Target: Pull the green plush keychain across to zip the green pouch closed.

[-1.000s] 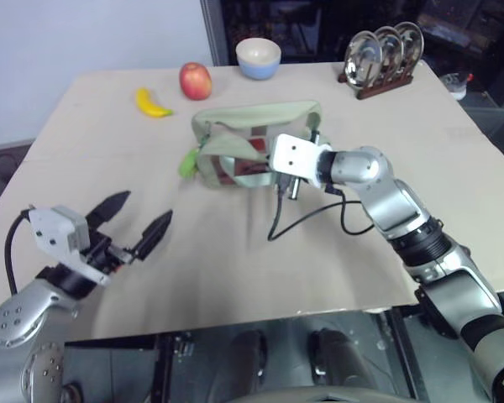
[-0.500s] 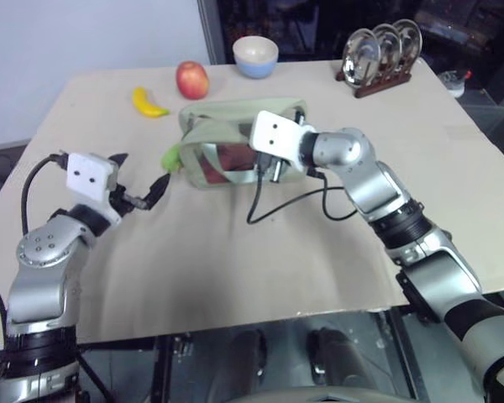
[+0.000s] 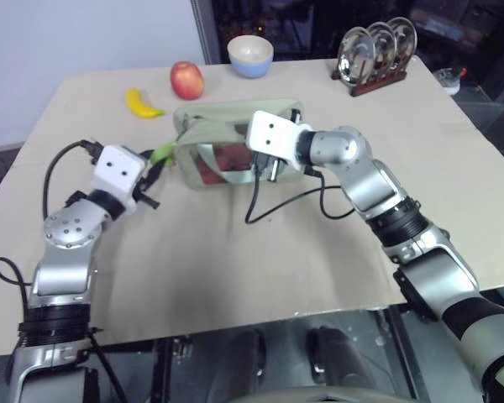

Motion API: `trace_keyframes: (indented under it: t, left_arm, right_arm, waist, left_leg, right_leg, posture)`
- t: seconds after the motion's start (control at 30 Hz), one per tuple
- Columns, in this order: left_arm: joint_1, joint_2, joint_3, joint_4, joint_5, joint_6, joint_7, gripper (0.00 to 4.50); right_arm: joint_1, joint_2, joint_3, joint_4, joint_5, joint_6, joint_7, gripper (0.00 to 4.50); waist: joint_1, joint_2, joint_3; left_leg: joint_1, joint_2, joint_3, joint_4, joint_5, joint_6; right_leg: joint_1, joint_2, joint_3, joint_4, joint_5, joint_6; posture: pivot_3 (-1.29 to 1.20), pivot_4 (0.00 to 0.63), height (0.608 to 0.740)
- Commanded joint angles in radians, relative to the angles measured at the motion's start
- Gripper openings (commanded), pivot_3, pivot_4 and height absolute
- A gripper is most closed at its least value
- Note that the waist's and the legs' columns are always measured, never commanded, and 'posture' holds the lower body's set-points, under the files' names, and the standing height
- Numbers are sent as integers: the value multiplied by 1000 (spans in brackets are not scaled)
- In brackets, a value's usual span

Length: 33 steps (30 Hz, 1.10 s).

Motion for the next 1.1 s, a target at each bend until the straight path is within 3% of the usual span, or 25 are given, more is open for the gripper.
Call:
trace_keyframes:
  t: [0.03,0.3,0.47,0.57,0.63,0.83,0.9,0.97,1.1]
  left_arm:
    - [-33,77,26,-9,74,-103,10,79]
    - [-319,277,-162,120,251,-461,-115,79]
    - [-586,287,-337,312,319,-680,-256,79]
    - [-678,244,-392,414,295,-721,-321,884]
    - [-692,222,-394,450,255,-738,-343,1719]
    - [-568,207,-258,357,-57,-489,-449,1719]
    - [-388,232,-113,229,-315,-166,-499,1719]
    - [-230,248,3,119,-476,41,-527,1719]
    - [91,166,192,-51,-549,170,-431,1719]
  right_arm:
    - [-22,14,-15,-14,5,-21,-3,0]
    - [-45,33,-14,16,-3,-39,-7,0]
    - [-67,49,-15,50,-11,-56,-16,0]
    - [-72,59,-17,59,-13,-59,-20,0]
    - [-69,64,-19,54,-14,-54,-22,0]
    - [-55,63,-23,33,-13,-39,-22,0]
    - [-54,62,-24,31,-10,-39,-18,0]
    - [-53,62,-27,26,-6,-36,-14,0]
    - [-50,60,-30,14,3,-29,-6,0]
  waist:
    - [0,0,0]
    - [-2,-1,0]
    - [-2,0,1]
    - [-1,-1,1]
    - [-4,-1,1]
    - [-13,-2,2]
    - [-25,-2,2]
    - [-32,-2,2]
    - [-29,-2,2]
  left_leg:
    - [0,0,0,0,0,0]
    - [-1,-1,0,-1,0,-1]
    - [-1,-1,3,-2,0,0]
    - [-2,-1,4,0,0,0]
    - [-2,-1,6,0,0,1]
    - [-2,3,8,1,0,1]
    - [-2,3,8,1,0,1]
    - [-2,4,9,2,0,1]
    - [-1,5,7,1,0,1]
  right_leg:
    - [0,0,0,0,0,0]
    - [-1,-1,-1,-1,0,0]
    - [-2,4,1,0,0,0]
    - [-2,6,1,1,0,0]
    - [-2,7,2,1,0,1]
    - [-4,9,4,1,0,1]
    - [-4,9,4,1,0,1]
    - [-4,9,6,2,0,1]
    - [-3,6,5,1,0,1]
  posture:
    - [0,150,733]
    - [0,150,733]
    - [0,150,733]
    - [0,150,733]
    - [0,150,733]
    - [0,150,733]
    - [0,150,733]
    - [0,150,733]
    - [0,150,733]
